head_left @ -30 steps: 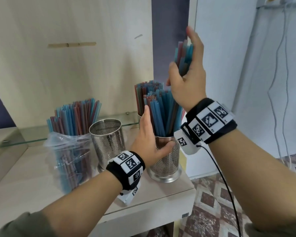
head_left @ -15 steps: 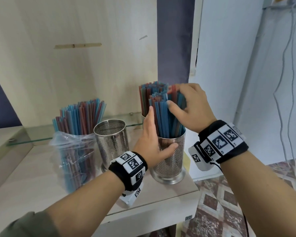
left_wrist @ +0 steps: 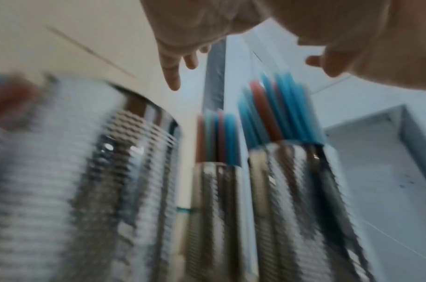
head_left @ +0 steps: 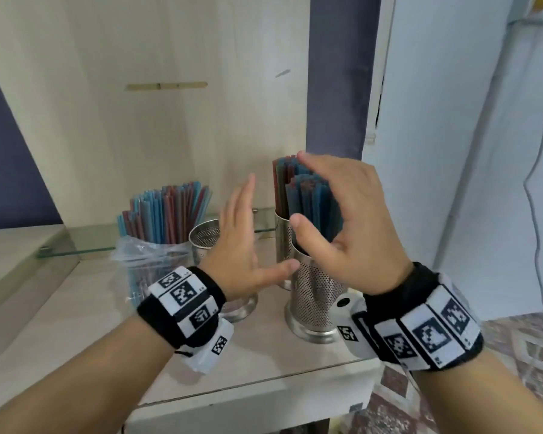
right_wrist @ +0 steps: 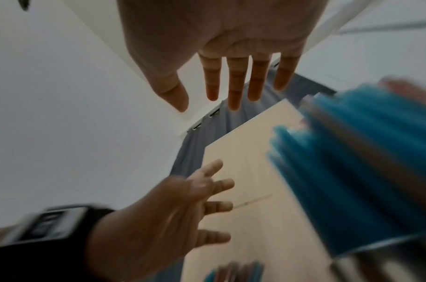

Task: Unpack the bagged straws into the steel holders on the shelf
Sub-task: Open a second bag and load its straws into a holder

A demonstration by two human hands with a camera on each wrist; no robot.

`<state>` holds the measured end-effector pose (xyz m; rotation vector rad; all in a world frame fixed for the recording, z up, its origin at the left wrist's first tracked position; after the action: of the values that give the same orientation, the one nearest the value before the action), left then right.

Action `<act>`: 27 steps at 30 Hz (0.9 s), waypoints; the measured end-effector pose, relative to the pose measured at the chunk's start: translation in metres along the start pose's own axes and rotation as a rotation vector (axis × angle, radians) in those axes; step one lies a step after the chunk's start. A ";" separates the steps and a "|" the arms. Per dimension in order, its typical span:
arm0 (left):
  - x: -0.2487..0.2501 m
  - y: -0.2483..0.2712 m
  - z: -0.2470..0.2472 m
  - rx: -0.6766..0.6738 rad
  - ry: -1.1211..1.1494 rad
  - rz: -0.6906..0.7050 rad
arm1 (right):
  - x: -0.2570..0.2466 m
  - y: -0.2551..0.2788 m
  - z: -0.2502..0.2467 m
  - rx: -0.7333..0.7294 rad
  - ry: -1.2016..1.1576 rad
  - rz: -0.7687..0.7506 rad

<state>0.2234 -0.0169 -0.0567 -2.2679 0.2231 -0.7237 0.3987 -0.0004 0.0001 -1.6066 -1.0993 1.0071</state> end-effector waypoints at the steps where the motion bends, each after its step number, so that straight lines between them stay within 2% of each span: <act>1: -0.009 0.000 -0.020 0.064 -0.042 -0.019 | -0.010 0.003 0.008 -0.017 -0.047 -0.003; 4: -0.057 0.000 -0.079 0.338 -0.211 -0.195 | -0.032 0.012 0.045 -0.141 -0.163 0.051; 6: -0.096 0.003 -0.108 0.428 -0.358 -0.386 | -0.033 0.019 0.076 -0.252 -0.197 0.166; 9: -0.148 0.018 -0.119 0.312 -0.477 -0.656 | -0.022 0.031 0.123 -0.427 -0.110 0.428; 11: -0.170 0.027 -0.116 0.231 -0.413 -0.762 | -0.011 0.038 0.150 -0.509 0.036 0.552; 13: -0.183 0.028 -0.111 0.178 -0.278 -0.845 | -0.003 0.043 0.170 -0.518 0.105 0.640; 16: -0.189 0.023 -0.102 0.121 -0.183 -0.878 | 0.006 0.047 0.187 -0.498 0.081 0.744; 20: -0.196 0.028 -0.088 0.069 -0.179 -0.844 | 0.012 0.052 0.190 -0.454 0.068 0.807; 27: -0.200 0.047 -0.085 0.138 -0.148 -0.804 | 0.016 0.052 0.189 -0.433 0.097 0.816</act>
<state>0.0131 -0.0292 -0.1272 -2.2325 -0.8281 -0.9155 0.2356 0.0488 -0.0984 -2.5330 -0.5979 1.2230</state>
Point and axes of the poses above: each hand's wrist, its own y-axis away from the middle knuckle, its own z-axis out of the palm, x = y × z, the point moved 4 cm from there along -y, towards the middle knuckle, and after that the axes turned 8 degrees about x, right-handed, at the moved point
